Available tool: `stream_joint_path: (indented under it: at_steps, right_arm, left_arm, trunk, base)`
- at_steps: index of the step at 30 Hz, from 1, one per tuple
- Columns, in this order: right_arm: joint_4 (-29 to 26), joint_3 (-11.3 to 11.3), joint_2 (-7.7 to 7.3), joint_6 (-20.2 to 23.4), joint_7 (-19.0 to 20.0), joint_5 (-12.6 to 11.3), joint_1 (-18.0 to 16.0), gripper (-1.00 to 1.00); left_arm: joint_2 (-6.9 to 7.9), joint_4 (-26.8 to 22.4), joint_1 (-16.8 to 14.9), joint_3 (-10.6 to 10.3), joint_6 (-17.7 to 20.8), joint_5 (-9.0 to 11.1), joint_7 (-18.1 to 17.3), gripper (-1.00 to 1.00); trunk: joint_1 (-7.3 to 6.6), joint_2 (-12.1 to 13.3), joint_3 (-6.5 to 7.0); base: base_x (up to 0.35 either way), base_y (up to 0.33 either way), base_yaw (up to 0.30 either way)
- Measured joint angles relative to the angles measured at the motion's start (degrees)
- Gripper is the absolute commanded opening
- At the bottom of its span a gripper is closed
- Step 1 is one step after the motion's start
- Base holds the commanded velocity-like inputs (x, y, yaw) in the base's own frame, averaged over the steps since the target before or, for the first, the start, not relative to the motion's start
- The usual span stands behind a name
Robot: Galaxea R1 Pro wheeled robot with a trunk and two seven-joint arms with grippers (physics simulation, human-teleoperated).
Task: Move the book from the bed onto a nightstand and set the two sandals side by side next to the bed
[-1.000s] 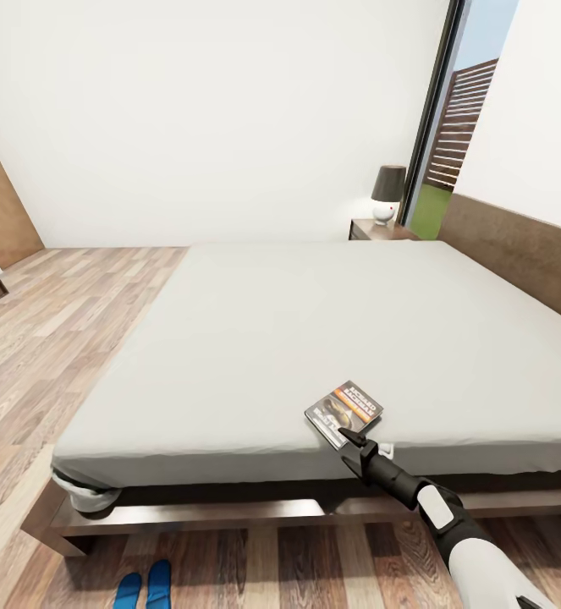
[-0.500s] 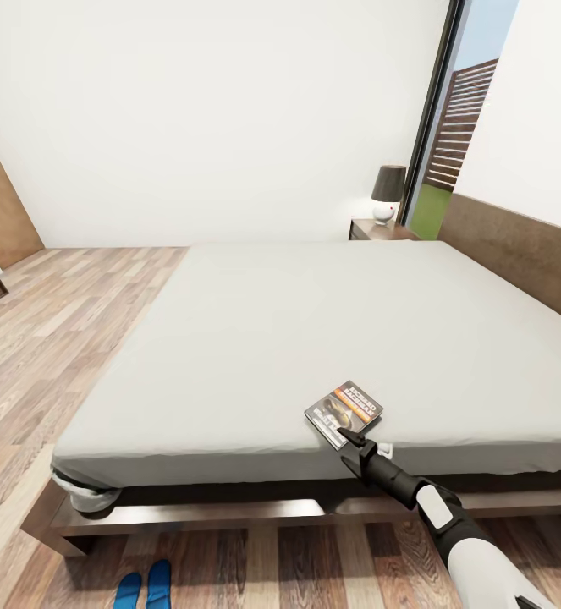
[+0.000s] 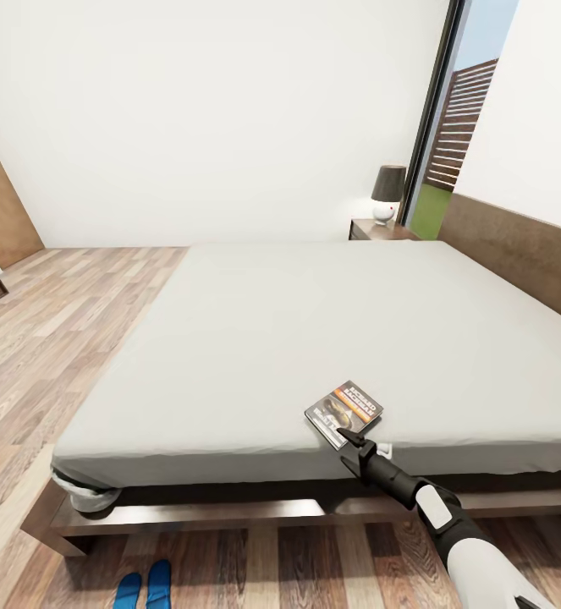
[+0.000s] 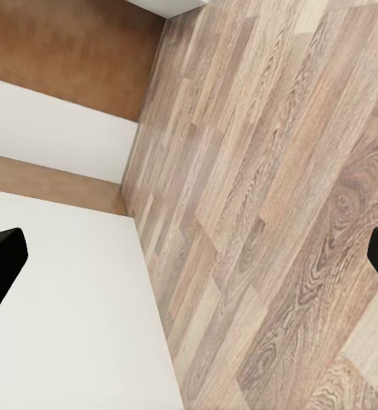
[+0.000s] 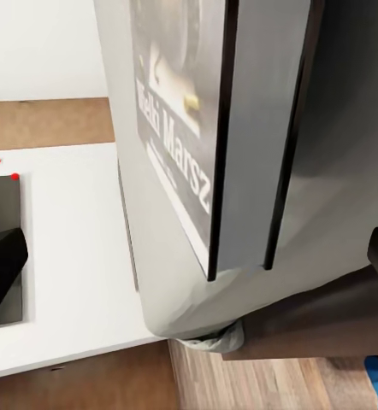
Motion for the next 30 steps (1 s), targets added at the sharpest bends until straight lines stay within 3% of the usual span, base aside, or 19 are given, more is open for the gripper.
stream_joint_path:
  at_steps: [20,21,30]
  right_arm:
    - [0.00,0.01,0.02,-0.07,0.00,0.01,0.02,1.00]
    - [0.00,0.01,0.01,-0.07,0.00,0.01,0.02,-1.00]
    - [0.00,0.02,0.01,-0.15,0.03,0.10,0.02,-1.00]
  left_arm:
    - [-0.01,0.00,0.02,0.00,-0.01,0.00,0.00,1.00]
    - [-0.01,0.00,0.02,0.00,-0.01,0.00,0.00,1.00]
    - [0.00,0.00,0.02,0.00,0.02,0.00,0.00,1.00]
  trunk:
    - [0.00,0.00,0.00]
    - [0.00,0.00,0.00]
    - [0.00,0.00,0.00]
  base:
    - [0.000,0.000,0.000]
    - [0.000,0.000,0.000]
    - [0.000,0.000,0.000]
